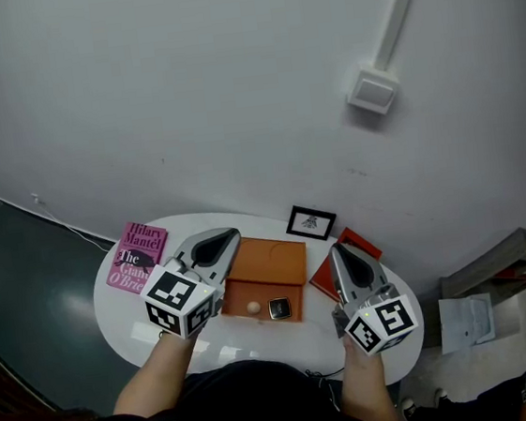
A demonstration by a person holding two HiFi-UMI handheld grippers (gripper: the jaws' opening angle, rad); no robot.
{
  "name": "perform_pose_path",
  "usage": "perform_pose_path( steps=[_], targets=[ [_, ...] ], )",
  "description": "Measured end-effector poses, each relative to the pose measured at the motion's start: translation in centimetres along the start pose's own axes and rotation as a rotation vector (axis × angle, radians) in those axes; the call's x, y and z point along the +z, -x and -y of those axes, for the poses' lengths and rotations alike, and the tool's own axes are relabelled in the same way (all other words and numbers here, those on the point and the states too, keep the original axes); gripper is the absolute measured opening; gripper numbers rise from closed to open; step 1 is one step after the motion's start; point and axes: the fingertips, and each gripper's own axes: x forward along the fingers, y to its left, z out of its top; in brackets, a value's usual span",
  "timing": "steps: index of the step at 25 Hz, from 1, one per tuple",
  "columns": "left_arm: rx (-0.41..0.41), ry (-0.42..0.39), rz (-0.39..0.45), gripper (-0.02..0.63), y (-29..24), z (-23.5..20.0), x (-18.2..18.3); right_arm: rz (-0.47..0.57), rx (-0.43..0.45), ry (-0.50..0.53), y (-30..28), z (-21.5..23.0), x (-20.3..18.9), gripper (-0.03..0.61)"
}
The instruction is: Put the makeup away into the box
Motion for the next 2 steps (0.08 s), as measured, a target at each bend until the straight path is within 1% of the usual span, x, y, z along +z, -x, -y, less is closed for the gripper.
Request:
perform_pose_path(
  steps=[2],
  targets=[
    [0.001, 0.001, 0.003, 0.014, 0.08, -0.07, 0.07, 0.002, 0.006, 0.0, -0.07, -0.22, -0.09, 0.034]
  ],
)
